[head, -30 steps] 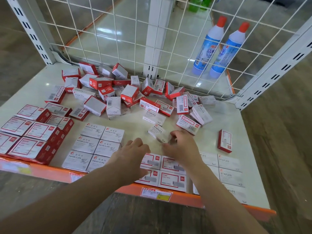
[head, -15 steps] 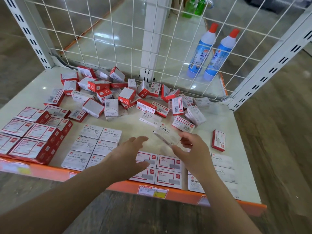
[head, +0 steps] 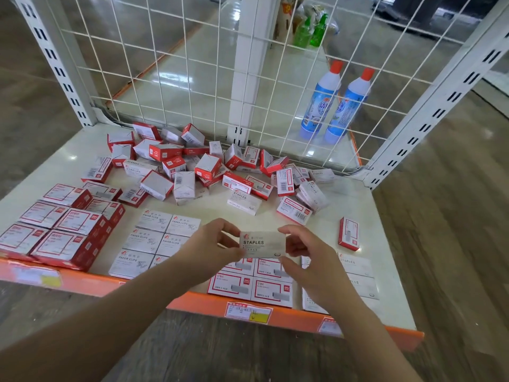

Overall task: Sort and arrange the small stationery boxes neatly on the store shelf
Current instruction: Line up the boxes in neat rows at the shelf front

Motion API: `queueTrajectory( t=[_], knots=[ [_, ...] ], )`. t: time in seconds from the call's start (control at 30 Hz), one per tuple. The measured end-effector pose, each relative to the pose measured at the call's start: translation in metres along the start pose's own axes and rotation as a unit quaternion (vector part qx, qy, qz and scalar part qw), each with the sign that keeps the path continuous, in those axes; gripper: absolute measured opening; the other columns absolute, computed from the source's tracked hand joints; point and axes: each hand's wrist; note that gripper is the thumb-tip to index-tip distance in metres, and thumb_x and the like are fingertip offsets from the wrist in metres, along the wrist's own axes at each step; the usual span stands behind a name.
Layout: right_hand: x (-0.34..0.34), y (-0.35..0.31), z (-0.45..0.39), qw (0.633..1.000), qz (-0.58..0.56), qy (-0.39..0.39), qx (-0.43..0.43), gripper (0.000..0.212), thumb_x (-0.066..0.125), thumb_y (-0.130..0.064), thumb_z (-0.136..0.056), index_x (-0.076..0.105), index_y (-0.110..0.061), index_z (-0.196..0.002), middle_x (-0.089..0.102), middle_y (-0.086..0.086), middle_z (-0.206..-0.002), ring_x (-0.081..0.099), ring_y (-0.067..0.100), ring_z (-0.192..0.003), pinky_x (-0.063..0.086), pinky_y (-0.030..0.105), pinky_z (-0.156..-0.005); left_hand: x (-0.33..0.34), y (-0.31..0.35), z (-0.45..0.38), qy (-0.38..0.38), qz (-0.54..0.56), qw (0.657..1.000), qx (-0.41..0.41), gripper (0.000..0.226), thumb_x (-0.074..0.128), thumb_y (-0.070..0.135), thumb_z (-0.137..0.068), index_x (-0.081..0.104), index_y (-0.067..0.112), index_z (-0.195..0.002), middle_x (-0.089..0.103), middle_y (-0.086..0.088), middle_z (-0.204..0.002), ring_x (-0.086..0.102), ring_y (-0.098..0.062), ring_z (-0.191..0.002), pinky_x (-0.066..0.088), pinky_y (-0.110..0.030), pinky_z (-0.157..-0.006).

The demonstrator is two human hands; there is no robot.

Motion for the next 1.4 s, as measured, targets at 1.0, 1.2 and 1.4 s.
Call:
queueTrajectory(
  t=[1.0,1.2,1.4],
  knots=[
    [-0.043,0.082,0.011,0.987,0.08,0.086,0.107,0.044,0.056,-0.016,-0.091,0.046,-0.02,-0.134,0.061,-0.002,-0.12,0.058,0.011,-0.103,0.045,0.022,-0.09,0.077,0.02,-0.007,-0.053,-0.399,0.9,0.166,0.046,0.046,0.02,-0.096,0.036,0.032,-0.139,0.033,0.01,-0.146,0.032,-0.014,-0.131,0.03,-0.033,-0.108],
    [-0.05,0.091,-0.007,0.985,0.118,0.097,0.082,0.02,0.055,-0.013,-0.091,0.056,-0.018,-0.11,0.062,0.0,-0.1,0.057,0.018,-0.088,0.048,0.032,-0.079,0.099,0.023,-0.022,-0.081,-0.534,0.807,0.24,0.055,0.043,0.018,-0.097,0.02,0.025,-0.146,0.022,-0.001,-0.153,0.02,-0.021,-0.139,0.014,-0.036,-0.115],
    [-0.05,0.098,-0.019,0.986,0.134,0.064,0.076,0.01,0.051,-0.011,-0.091,0.057,-0.012,-0.1,0.059,-0.001,-0.09,0.054,0.019,-0.083,0.047,0.034,-0.075,0.107,0.021,-0.041,-0.088,-0.525,0.816,0.224,0.058,0.037,0.032,-0.1,0.008,0.024,-0.149,0.007,-0.001,-0.157,0.008,-0.022,-0.144,0.006,-0.036,-0.116]
  ],
)
Point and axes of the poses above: each hand's wrist, its own z-axis away from the middle knuckle, its own x-axis out of the palm, y = z × x
